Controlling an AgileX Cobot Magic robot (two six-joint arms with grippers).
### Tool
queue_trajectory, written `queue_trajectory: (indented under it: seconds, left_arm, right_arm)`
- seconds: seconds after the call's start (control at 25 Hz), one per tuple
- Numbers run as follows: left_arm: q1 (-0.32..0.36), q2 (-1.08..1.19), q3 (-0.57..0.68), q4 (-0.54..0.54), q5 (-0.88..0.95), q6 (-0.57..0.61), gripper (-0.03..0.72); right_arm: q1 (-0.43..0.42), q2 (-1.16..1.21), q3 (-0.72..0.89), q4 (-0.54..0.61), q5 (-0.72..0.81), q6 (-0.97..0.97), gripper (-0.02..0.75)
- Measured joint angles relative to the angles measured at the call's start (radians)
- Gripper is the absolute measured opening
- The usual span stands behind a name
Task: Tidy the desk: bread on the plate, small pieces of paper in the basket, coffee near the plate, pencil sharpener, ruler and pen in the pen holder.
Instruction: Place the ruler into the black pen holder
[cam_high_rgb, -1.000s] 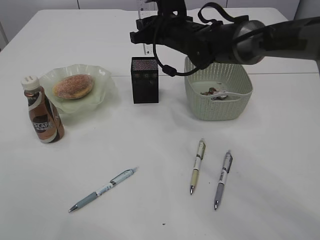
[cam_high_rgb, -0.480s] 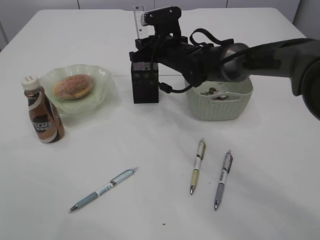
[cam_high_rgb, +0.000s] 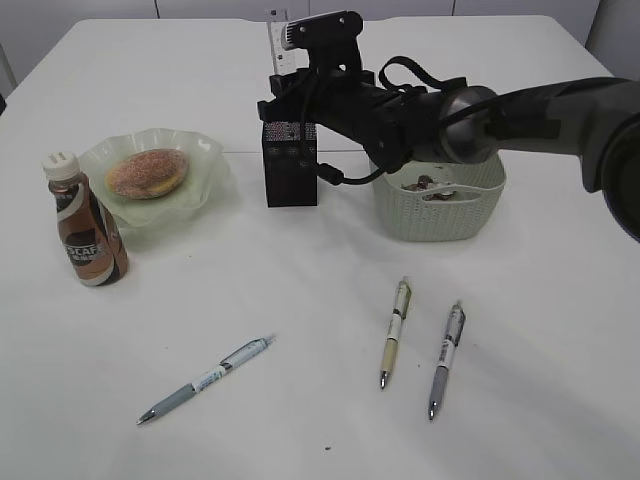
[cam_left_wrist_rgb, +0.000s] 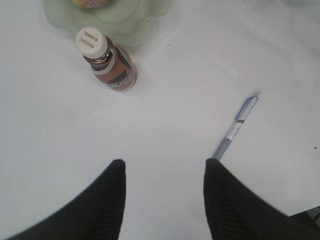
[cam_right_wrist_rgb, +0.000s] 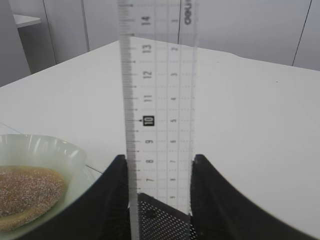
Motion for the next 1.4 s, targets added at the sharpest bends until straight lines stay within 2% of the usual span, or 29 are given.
queue_trajectory:
  seconds: [0.64,0.8,0.92,1.08,1.4]
  left_arm:
    - [0.000,0.000,0.000,0.002,0.000,0.000,0.370]
    - [0.000,0.000,0.000,0.002,0.000,0.000,0.370]
    - [0.000,0.000,0.000,0.004,0.000,0.000,0.370]
    - [0.000,0.000,0.000,0.004,0.000,0.000,0.370]
    - [0.000,0.000,0.000,0.004,0.000,0.000,0.370]
  right_arm:
    - [-0.002,0.000,0.000,0.001,0.022,0.015,0.351]
    - [-0.002,0.000,-0.028,0.001,0.077,0.015,0.353]
    - [-0.002,-0.027,-0.039,0.001,0.201,0.020,0.353]
    - [-0.002,-0.119,-0.039,0.004,0.463,0.068,0.353]
    - [-0.002,-0.384,-0.041,0.105,0.991,0.090,0.352]
